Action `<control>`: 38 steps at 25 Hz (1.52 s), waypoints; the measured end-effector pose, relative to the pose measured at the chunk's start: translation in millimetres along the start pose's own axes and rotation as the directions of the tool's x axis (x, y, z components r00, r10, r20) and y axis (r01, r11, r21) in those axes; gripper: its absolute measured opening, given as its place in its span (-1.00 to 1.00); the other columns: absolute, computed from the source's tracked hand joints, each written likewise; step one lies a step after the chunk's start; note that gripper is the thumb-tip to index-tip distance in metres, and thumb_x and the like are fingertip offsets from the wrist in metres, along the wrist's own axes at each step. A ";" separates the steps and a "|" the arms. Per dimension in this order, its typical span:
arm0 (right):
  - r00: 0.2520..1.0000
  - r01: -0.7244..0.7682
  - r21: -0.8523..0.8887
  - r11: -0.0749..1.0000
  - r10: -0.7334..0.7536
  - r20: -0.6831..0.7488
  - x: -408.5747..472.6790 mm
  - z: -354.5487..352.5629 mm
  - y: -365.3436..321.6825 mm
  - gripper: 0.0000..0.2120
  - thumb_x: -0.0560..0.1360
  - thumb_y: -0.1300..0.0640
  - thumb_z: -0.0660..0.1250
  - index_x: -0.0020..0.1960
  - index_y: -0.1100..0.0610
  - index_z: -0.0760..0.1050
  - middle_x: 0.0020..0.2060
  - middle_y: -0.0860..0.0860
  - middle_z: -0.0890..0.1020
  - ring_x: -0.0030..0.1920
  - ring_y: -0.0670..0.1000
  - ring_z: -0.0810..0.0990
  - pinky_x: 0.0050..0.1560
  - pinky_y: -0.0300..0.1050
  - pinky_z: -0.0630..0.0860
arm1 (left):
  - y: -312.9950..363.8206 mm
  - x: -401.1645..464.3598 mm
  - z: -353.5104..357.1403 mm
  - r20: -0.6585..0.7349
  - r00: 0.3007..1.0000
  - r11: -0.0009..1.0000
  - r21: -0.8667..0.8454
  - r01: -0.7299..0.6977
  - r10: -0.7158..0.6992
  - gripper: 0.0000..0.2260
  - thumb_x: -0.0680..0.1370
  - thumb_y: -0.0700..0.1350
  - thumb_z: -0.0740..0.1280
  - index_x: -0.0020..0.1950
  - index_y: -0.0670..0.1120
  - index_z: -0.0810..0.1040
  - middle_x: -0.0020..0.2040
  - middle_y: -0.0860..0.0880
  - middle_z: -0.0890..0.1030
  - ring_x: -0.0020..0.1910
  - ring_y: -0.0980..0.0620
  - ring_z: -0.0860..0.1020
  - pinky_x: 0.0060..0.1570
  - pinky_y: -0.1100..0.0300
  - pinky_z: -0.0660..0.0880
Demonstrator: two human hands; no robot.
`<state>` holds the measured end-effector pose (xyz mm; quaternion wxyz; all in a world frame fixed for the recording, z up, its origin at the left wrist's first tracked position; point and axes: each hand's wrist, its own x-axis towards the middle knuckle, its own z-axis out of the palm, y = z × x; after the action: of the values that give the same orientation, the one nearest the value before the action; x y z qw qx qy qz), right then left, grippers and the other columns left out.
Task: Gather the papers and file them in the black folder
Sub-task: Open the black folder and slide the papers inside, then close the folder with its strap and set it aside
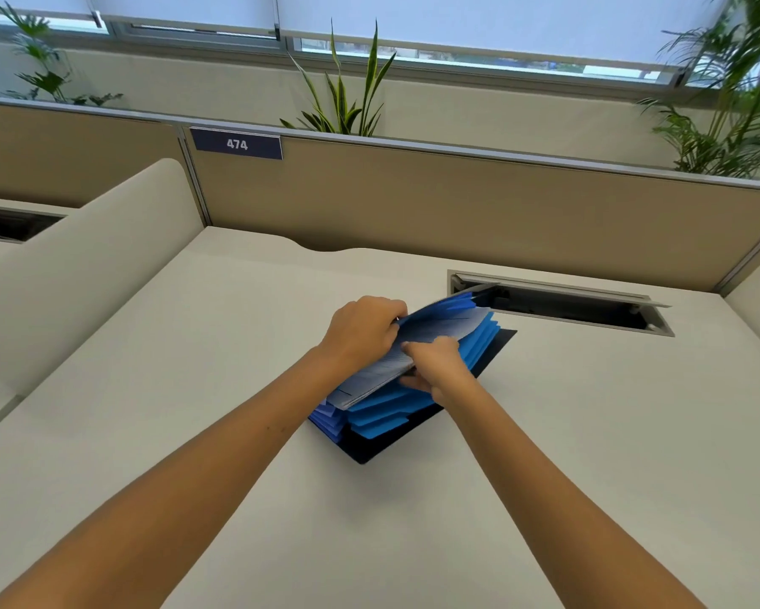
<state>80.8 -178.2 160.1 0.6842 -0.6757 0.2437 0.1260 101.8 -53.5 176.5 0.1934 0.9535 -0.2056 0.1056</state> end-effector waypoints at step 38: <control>0.886 0.174 -0.317 0.932 -0.288 -0.363 67.2 -100.7 113.4 -0.80 0.60 0.21 0.15 -0.02 0.26 0.52 -0.12 0.23 0.66 -0.11 0.19 0.66 -0.01 0.14 0.61 | 73.1 -8.1 134.8 0.183 0.983 0.986 0.169 0.002 -0.034 -0.71 0.48 -0.09 0.26 0.18 -0.12 0.36 0.09 -0.13 0.47 -0.07 -0.09 0.44 -0.28 0.13 0.38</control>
<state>64.6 -281.9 31.5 0.5283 -0.8000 0.2765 -0.0664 79.3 -167.7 76.4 0.0933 0.9739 -0.2044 0.0315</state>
